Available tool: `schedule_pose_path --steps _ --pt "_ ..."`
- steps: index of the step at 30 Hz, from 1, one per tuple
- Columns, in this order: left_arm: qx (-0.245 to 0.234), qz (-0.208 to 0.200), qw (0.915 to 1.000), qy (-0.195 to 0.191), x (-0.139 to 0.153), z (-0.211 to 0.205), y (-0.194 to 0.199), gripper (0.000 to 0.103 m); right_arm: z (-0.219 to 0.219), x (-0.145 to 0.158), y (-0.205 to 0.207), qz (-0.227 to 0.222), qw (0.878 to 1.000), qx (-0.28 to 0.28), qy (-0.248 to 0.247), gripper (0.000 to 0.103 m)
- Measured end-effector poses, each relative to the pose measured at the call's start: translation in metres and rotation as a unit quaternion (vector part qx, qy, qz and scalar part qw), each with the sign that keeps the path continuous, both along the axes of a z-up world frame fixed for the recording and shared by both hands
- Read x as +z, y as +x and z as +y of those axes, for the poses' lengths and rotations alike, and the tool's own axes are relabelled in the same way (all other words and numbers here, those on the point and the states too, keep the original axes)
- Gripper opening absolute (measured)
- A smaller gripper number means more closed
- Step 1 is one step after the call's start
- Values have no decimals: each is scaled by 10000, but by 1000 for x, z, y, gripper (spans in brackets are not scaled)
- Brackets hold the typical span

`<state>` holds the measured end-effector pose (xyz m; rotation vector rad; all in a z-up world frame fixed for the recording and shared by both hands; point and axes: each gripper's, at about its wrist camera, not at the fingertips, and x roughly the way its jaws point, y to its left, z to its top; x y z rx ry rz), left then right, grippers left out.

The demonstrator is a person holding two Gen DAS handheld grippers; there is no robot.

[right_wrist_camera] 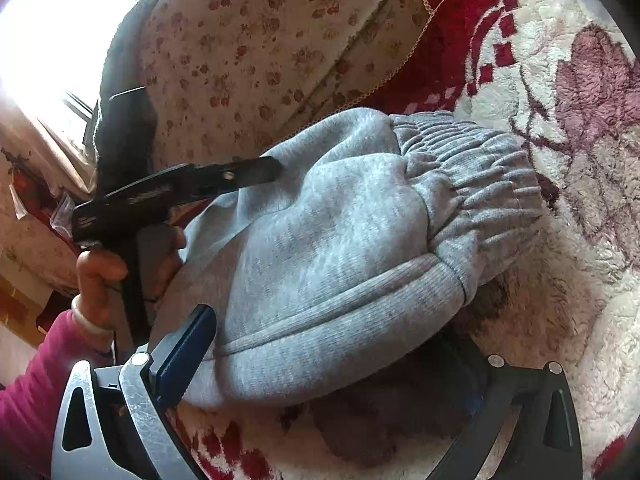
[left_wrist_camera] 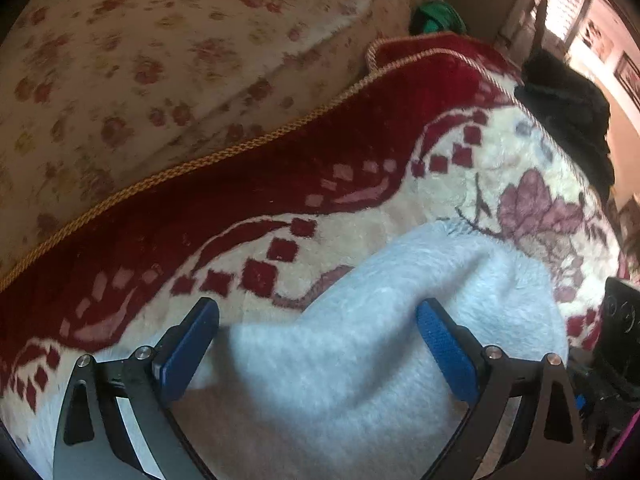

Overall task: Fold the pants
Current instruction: 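Grasp the folded grey sweatpants stack with both grippers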

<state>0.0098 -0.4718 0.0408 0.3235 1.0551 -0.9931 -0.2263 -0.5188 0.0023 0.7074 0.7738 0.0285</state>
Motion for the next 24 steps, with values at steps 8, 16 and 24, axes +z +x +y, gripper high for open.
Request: schedule_pose_path --steps 8,16,24 --pt "-959 372 9940 379 -20 -34 5 99 -10 -2 -4 -204 9990 -134 378 103" --pt "-1722 934 9787 611 -30 -56 15 99 -2 0 -2 -295 9995 31 65 102" --pt "-1887 1018 9765 224 -28 -48 5 48 1 0 5 -451 9987 228 -1 69"
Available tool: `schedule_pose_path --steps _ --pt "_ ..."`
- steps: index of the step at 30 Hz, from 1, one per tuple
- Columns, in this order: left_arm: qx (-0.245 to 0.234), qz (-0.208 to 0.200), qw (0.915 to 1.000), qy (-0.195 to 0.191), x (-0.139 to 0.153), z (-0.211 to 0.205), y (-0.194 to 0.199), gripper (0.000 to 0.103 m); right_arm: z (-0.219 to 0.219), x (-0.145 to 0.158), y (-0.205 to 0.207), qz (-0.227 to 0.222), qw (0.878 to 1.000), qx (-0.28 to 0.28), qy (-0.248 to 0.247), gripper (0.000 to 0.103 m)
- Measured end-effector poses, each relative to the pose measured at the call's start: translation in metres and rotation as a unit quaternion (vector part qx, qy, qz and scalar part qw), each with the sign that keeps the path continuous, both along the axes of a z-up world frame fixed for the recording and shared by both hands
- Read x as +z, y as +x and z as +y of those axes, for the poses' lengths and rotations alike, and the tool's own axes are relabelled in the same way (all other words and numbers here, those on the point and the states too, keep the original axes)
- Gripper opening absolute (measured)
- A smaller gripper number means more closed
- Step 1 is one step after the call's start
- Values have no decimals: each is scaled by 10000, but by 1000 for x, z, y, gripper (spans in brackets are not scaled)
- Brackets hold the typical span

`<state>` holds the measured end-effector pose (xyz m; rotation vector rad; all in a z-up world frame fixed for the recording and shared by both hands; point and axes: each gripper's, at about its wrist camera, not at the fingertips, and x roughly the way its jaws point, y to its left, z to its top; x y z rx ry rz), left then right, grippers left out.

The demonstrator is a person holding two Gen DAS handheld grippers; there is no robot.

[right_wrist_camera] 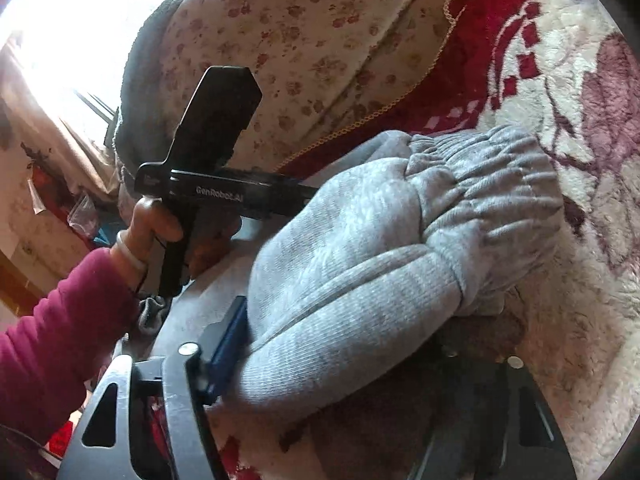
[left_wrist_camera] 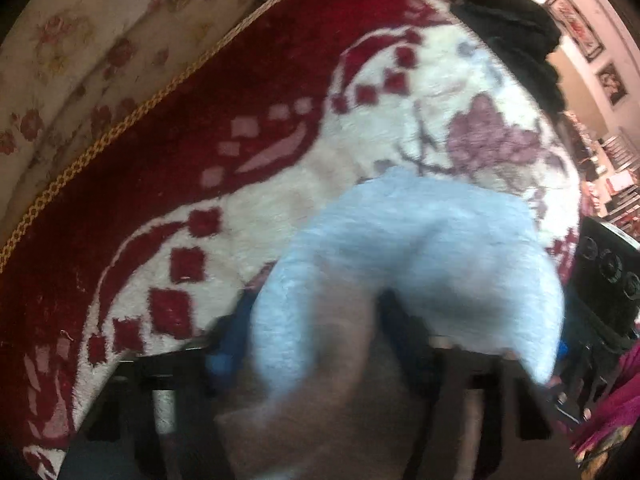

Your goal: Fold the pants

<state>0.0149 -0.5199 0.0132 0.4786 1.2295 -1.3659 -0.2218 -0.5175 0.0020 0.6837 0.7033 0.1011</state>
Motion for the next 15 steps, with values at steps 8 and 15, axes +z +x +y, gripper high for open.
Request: schedule_pose_path --steps 8,15 --pt "218 -41 9994 -280 14 14 -3 26 7 20 2 -230 9996 92 -169 46" --pt "477 -102 9969 -623 44 32 -3 22 15 51 9 -504 9978 157 -397 39"
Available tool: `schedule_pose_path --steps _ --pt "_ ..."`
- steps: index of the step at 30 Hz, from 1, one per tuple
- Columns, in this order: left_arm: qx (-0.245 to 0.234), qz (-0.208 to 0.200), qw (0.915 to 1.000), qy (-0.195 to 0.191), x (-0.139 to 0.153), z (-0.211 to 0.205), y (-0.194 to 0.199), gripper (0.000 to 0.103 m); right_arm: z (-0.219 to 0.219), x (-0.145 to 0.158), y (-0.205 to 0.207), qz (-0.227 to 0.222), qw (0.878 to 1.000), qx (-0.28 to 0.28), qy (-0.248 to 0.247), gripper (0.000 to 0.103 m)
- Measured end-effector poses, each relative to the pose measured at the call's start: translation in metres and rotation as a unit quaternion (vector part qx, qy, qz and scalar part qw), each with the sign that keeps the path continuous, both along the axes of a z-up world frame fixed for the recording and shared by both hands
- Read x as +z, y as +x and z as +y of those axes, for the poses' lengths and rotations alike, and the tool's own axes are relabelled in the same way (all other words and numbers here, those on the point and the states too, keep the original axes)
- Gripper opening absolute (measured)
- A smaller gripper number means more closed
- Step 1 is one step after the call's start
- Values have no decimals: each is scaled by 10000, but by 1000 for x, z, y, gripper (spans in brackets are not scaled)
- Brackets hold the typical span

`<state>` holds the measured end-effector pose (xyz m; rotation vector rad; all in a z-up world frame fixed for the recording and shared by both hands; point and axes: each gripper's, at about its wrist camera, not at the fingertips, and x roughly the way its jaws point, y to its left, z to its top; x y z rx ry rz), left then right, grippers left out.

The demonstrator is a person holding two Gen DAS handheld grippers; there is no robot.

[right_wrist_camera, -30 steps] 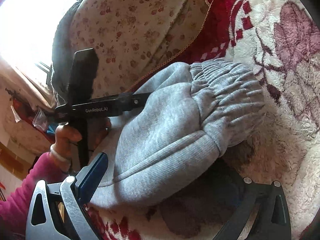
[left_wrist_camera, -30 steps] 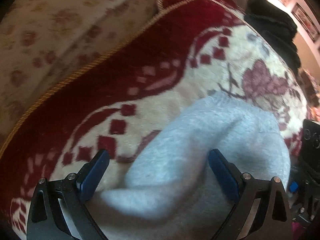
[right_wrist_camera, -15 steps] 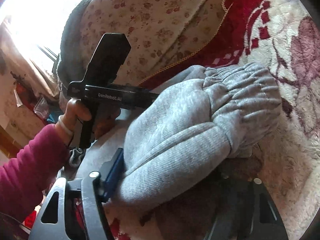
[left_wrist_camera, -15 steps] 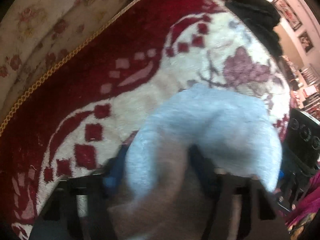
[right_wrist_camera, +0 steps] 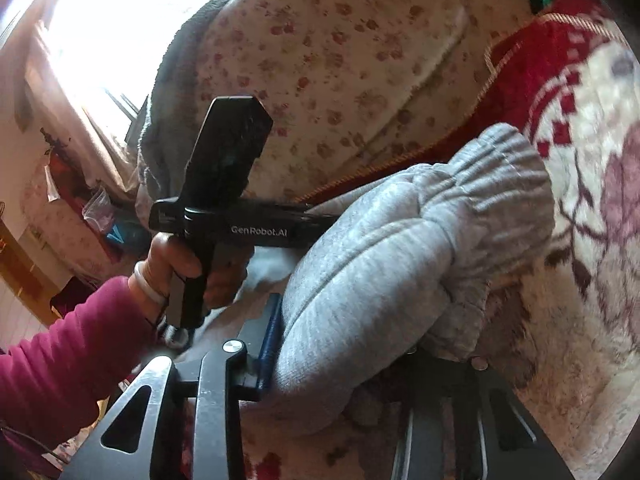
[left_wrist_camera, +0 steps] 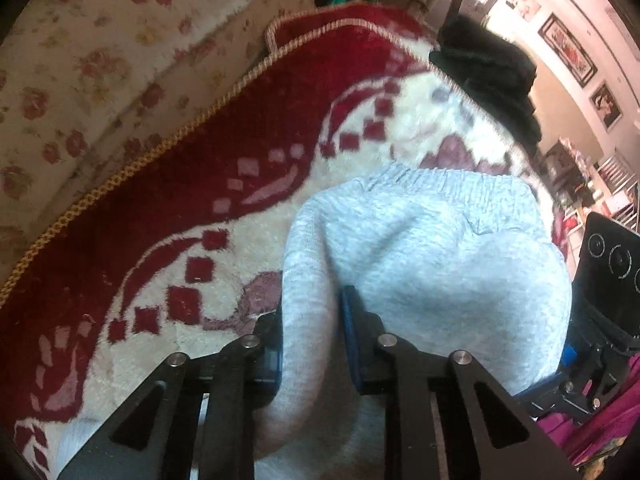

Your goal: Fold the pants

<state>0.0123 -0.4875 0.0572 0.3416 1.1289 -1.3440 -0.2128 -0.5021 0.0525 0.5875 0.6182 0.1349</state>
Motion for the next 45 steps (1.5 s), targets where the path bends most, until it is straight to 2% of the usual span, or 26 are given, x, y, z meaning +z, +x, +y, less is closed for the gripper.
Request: schedule_pose_path --steps 6,12,20,22,29,34,38,42,44,45 --pt "254 -124 9990 -337 33 24 1 22 17 31 3 -238 9992 171 -264 36" --pt "607 -272 9956 -657 70 67 5 20 52 66 15 -477 9957 513 -608 32" --pt "1242 -475 9855 -1053 109 156 10 12 123 102 38 -740 9855 1187 -959 31" --pt "1436 -490 9818 -1142 115 183 11 9 144 109 46 -778 9821 1357 -1048 31" --pt "2182 -577 9668 -1201 119 286 12 9 224 119 72 -855 9659 2046 -1337 31" --pt "2744 -522 9525 -1215 106 363 7 4 278 109 89 -751 9526 2538 -1503 31" --pt "3288 -288 9372 -1124 75 420 4 4 323 90 103 -578 9417 2872 -1657 31" --pt "3898 -119 9145 -1078 46 474 -2 5 371 61 111 -363 9226 3151 -2195 31" --pt "4276 -70 8994 -903 29 500 -1 11 390 44 112 -276 9106 3226 -2566 31" --pt "4452 -26 8917 -810 22 510 -2 18 402 33 112 -219 9051 3206 -2784 32"
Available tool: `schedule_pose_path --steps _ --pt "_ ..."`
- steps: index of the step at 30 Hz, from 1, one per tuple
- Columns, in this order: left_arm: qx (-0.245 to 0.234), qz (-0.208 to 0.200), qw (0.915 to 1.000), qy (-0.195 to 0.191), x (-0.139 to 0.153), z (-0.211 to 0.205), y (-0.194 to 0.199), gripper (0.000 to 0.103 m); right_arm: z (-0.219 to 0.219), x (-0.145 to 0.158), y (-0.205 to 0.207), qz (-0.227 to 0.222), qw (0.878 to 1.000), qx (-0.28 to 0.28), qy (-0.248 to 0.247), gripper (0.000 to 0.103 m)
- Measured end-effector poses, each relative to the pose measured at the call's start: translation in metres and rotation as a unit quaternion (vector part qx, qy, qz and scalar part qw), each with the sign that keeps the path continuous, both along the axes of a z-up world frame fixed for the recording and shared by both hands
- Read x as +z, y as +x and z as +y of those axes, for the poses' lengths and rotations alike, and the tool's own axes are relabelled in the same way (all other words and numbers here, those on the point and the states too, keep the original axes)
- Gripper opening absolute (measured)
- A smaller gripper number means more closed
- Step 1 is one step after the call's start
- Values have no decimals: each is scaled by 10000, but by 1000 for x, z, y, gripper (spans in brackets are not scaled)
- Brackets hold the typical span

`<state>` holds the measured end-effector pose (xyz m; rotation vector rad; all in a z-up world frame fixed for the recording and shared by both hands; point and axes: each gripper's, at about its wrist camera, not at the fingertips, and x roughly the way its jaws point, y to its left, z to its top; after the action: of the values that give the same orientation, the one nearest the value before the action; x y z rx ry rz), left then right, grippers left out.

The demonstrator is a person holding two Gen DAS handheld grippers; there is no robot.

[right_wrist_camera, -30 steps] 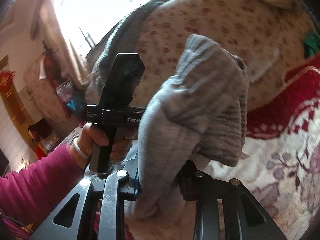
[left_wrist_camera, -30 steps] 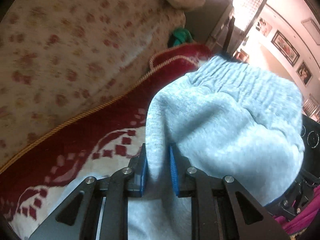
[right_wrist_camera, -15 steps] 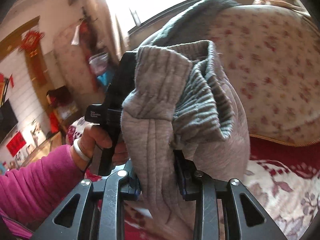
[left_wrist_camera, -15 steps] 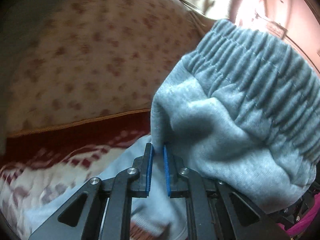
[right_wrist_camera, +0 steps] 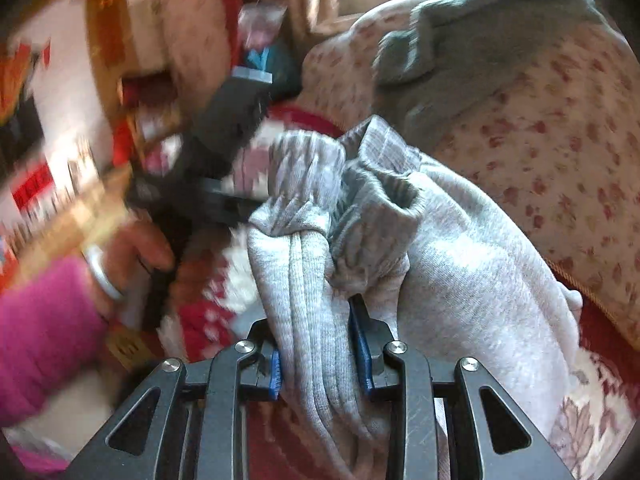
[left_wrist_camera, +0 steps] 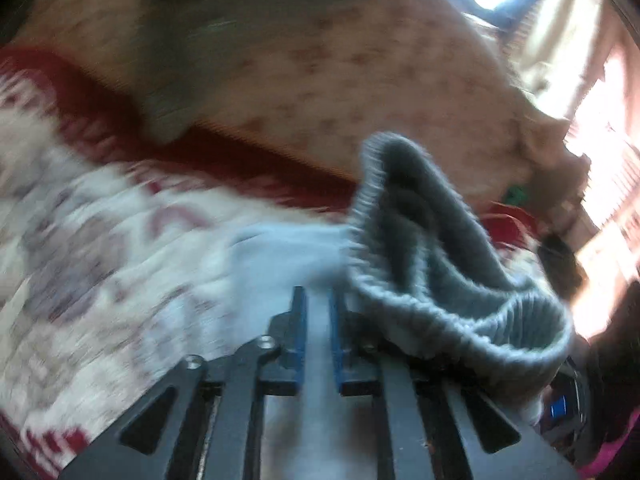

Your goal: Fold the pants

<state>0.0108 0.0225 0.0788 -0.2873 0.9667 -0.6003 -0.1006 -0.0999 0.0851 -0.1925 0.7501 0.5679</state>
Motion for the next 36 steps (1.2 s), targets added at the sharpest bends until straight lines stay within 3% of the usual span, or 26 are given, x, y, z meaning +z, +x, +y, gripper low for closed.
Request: schedule_pose_path --steps 1,3,5,7,10,15,20,24,28,33,36 --pt "151 109 9998 19 -7 7 0 30 7 -4 0 -70 9999 -46 -145 35" --pt "350 200 9992 38 -14 22 -6 43 18 -12 -9 -277 9988 -113 -397 42" --pt "477 173 9987 -31 -13 35 -16 52 27 -11 -21 -241 9992 96 -300 77" --pt "596 98 9980 -157 -6 42 -26 62 32 -7 -31 -264 9988 321 -275 90" --pt "795 -51 9964 -275 7 54 -36 73 19 6 -43 -292 9983 486 -125 90" --pt "791 -318 9958 -325 38 51 -56 77 -29 30 -62 -11 9962 408 774 90" --pt "485 -661 9963 -261 71 23 -81 83 -92 37 -64 34 9935 -416 1058 90" --pt "411 -900 9951 66 88 -10 -93 86 -131 31 -57 278 9852 -980 1375 90" --pt "537 -833 9941 449 81 -40 -95 87 -146 21 -51 532 9805 -1298 1378 90" --pt "833 -540 9894 1062 54 -60 -89 87 -144 15 -53 405 9831 -1457 1028 90" --pt "956 -321 9910 882 39 -52 -90 80 -139 11 -50 359 9853 -1481 778 90"
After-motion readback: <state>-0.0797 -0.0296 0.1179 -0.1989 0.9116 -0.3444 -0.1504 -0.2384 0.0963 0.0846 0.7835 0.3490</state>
